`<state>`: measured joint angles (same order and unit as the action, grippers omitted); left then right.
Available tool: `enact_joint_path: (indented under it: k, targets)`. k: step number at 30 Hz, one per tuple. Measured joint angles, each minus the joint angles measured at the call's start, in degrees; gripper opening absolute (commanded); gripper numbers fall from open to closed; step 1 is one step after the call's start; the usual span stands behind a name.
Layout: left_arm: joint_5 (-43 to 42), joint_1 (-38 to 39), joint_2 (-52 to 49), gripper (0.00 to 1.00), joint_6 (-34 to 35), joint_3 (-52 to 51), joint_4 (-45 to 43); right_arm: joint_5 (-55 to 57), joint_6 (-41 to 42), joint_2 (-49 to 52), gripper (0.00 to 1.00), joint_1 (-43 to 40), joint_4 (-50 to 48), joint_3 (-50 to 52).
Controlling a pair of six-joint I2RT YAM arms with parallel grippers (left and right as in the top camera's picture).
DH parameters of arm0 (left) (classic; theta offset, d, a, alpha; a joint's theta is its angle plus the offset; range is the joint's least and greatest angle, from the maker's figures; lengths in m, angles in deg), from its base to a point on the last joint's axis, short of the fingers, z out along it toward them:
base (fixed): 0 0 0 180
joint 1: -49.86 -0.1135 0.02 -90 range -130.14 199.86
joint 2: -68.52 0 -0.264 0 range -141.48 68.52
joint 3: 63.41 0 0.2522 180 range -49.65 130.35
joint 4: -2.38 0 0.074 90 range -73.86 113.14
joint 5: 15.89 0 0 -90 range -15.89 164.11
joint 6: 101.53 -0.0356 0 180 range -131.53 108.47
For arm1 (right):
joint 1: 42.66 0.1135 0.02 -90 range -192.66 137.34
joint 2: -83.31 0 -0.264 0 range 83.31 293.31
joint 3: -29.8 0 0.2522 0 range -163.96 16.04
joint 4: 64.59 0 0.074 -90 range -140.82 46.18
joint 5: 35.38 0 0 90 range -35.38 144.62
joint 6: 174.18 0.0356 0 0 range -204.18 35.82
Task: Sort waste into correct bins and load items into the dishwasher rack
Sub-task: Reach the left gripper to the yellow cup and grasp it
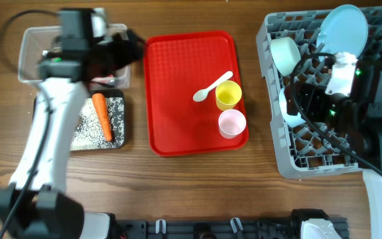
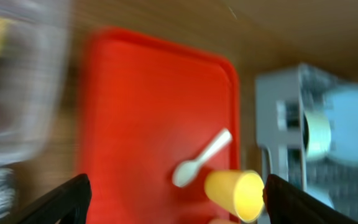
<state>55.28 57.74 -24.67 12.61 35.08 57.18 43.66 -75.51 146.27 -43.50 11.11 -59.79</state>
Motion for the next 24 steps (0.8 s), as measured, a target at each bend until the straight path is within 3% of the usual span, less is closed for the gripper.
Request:
enact_joint_path:
  k: [2,9,11,14,21,24]
  targets:
    - [-1.73,6.73,-5.11,0.77,-1.95,-0.02,-2.29,0.52,-0.15,0.52,0.93,-0.13,0.92,0.00]
    - [0.33,22.95,-17.75,0.80,-6.97,-0.04,-11.32,2.51,-0.39,4.72,0.93,-0.13,3.10,0.02]
    - [2.78,25.68,-19.26,0.72,-7.48,-0.04,-11.37,2.51,-0.39,5.20,0.93,-0.13,3.45,0.04]
    - [5.73,27.02,-19.65,0.52,-8.28,-0.04,-11.30,2.54,-0.39,5.25,0.93,-0.13,3.45,0.04]
    - [10.56,26.99,-19.65,0.50,-8.41,-0.04,-11.28,2.51,-0.39,5.25,0.93,-0.13,3.48,0.04]
    - [11.26,26.99,-19.85,0.43,-8.44,-0.04,-11.30,2.51,-0.39,5.25,0.93,-0.13,3.48,0.04]
